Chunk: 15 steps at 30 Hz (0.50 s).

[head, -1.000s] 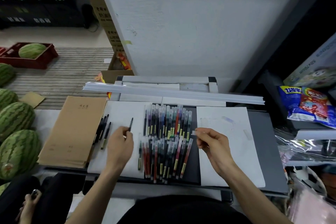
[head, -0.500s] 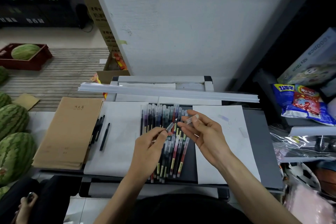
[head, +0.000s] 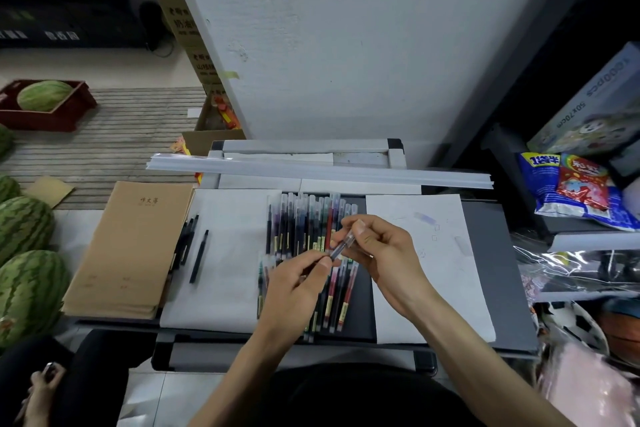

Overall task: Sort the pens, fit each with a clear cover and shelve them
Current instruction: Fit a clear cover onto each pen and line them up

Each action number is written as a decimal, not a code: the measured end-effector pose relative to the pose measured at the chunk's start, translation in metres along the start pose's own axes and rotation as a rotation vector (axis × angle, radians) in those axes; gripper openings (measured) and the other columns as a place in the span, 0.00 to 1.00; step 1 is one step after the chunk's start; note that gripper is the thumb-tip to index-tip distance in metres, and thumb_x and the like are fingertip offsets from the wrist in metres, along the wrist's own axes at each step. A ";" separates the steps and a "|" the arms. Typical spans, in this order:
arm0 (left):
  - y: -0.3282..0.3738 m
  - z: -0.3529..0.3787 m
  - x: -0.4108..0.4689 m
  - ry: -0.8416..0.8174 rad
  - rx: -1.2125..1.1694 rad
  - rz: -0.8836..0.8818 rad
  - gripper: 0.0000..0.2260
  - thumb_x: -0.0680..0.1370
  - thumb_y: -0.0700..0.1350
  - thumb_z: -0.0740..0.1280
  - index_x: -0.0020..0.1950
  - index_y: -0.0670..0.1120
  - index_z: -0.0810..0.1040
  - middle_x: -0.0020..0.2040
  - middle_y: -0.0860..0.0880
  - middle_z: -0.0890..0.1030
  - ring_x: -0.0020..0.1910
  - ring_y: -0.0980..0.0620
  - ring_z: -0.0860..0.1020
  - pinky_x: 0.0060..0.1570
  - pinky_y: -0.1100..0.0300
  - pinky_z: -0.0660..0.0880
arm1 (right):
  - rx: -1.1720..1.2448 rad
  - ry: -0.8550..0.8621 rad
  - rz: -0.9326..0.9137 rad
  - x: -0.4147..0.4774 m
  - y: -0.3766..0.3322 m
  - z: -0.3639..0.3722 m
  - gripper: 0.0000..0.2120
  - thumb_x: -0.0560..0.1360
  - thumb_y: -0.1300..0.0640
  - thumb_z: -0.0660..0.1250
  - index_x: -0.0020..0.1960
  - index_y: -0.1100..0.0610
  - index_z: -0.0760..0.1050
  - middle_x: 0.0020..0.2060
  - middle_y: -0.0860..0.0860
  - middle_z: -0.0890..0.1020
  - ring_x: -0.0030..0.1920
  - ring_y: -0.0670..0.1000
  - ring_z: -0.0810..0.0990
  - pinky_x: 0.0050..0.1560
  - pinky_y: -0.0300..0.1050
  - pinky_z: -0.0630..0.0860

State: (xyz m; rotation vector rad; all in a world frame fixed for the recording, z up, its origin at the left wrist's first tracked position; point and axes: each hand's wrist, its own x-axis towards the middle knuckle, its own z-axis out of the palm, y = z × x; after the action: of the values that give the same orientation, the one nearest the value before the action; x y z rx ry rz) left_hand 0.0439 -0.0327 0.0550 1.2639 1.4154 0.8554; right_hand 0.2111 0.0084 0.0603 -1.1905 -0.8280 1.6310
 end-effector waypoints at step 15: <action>0.003 0.016 0.003 -0.283 -0.707 -0.497 0.13 0.85 0.45 0.62 0.50 0.41 0.84 0.33 0.49 0.67 0.24 0.57 0.57 0.21 0.65 0.54 | 0.080 -0.161 0.084 -0.001 0.003 -0.016 0.10 0.85 0.61 0.60 0.50 0.62 0.79 0.44 0.62 0.84 0.50 0.63 0.81 0.40 0.44 0.77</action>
State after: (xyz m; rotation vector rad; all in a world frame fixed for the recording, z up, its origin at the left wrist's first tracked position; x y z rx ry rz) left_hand 0.0601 -0.0314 0.0534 0.4412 0.9938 0.6993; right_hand 0.2258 0.0060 0.0529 -1.0608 -0.8138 1.8301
